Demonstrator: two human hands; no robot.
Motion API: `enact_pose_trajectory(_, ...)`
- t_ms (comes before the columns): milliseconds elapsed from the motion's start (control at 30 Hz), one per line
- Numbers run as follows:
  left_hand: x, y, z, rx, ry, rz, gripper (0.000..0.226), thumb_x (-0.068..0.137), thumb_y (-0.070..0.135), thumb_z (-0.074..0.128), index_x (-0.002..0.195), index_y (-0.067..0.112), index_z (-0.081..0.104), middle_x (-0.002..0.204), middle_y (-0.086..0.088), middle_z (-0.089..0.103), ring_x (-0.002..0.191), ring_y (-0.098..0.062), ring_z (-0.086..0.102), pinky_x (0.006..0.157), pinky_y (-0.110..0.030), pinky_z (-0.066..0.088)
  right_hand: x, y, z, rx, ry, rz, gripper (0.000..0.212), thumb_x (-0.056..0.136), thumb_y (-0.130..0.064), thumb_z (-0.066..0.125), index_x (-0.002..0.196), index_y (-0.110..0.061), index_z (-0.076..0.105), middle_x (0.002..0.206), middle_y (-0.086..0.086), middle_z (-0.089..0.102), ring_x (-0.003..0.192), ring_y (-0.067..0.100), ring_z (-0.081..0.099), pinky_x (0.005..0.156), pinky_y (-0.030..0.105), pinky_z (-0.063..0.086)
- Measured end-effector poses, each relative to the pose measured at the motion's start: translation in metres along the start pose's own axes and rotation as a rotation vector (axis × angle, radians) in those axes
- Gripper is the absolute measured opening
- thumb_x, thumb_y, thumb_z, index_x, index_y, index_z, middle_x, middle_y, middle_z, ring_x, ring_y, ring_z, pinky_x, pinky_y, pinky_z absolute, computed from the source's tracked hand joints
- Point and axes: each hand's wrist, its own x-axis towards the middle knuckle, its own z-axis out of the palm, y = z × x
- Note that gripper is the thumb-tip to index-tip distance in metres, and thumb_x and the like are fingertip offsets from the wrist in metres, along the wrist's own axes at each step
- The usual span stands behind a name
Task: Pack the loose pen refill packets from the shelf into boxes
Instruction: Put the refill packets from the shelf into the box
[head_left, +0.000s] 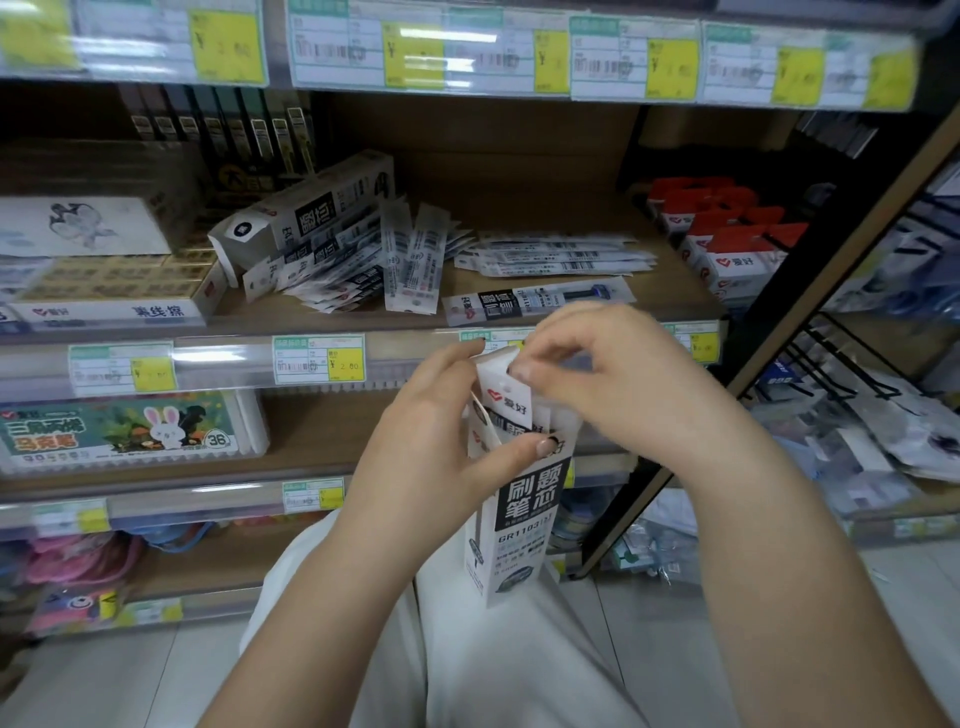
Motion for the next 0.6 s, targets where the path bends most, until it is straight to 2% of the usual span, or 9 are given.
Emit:
enact_pose_trajectory(67,0.001,-0.001,0.000,-0.004,-0.004,0.006,0.067,0.064,0.065,0.056,0.110,0.016,0.059,0.136,0.006,0.048,0.121,-0.006,0.044,0.093,-0.015,0.032,-0.005,-0.005,-0.002,0.132,0.102,0.003,0.021,0.083,-0.043,0.058,0.078,-0.027,0.072,0.093,-0.012,0.066,0.091,0.002,0.059,0.083,0.031,0.047)
enact_pose_trajectory(133,0.001,-0.001,0.001,0.009,-0.006,-0.003,0.069,0.063,0.067,0.054,0.109,0.016,0.059,0.136,0.007,0.047,0.122,-0.006,0.043,0.091,-0.014,0.031,-0.009,-0.012,-0.004,0.131,0.083,0.019,0.017,0.079,-0.043,0.063,0.069,-0.031,0.068,0.098,-0.013,0.065,0.095,0.002,0.058,0.083,0.030,0.047)
enact_pose_trajectory(233,0.001,0.001,0.001,0.022,-0.012,-0.020,0.062,0.062,0.066,0.059,0.102,0.019,0.059,0.139,0.009,0.044,0.123,-0.003,0.040,0.089,-0.011,0.027,-0.009,-0.019,-0.007,-0.060,-0.009,0.041,0.017,0.083,-0.036,0.063,0.066,-0.030,0.062,0.103,-0.007,0.065,0.094,0.011,0.060,0.083,0.036,0.050)
enact_pose_trajectory(367,-0.001,0.001,-0.002,-0.019,0.010,-0.039,0.041,0.064,0.053,0.072,0.085,0.026,0.050,0.138,0.009,0.045,0.118,-0.002,0.042,0.082,-0.013,0.027,-0.007,-0.015,-0.006,-0.266,-0.013,-0.032,0.014,0.082,-0.023,0.062,0.071,-0.015,0.065,0.086,0.001,0.067,0.085,0.021,0.062,0.078,0.036,0.050)
enact_pose_trajectory(467,-0.001,0.000,-0.002,-0.013,0.015,-0.030,0.042,0.064,0.058,0.068,0.085,0.027,0.050,0.137,0.008,0.046,0.112,0.005,0.039,0.080,-0.012,0.027,-0.011,-0.017,-0.004,-0.227,-0.014,-0.019,0.016,0.080,-0.028,0.065,0.066,-0.029,0.058,0.100,-0.007,0.061,0.097,0.015,0.056,0.084,0.035,0.048)
enact_pose_trajectory(600,0.000,0.002,0.001,-0.001,0.000,-0.026,0.047,0.059,0.065,0.052,0.088,0.029,0.052,0.137,0.007,0.047,0.117,0.001,0.041,0.083,-0.009,0.027,-0.009,-0.022,0.002,-0.248,-0.059,-0.028,0.016,0.085,-0.030,0.061,0.071,-0.022,0.063,0.110,-0.007,0.058,0.109,0.013,0.048,0.092,0.035,0.042)
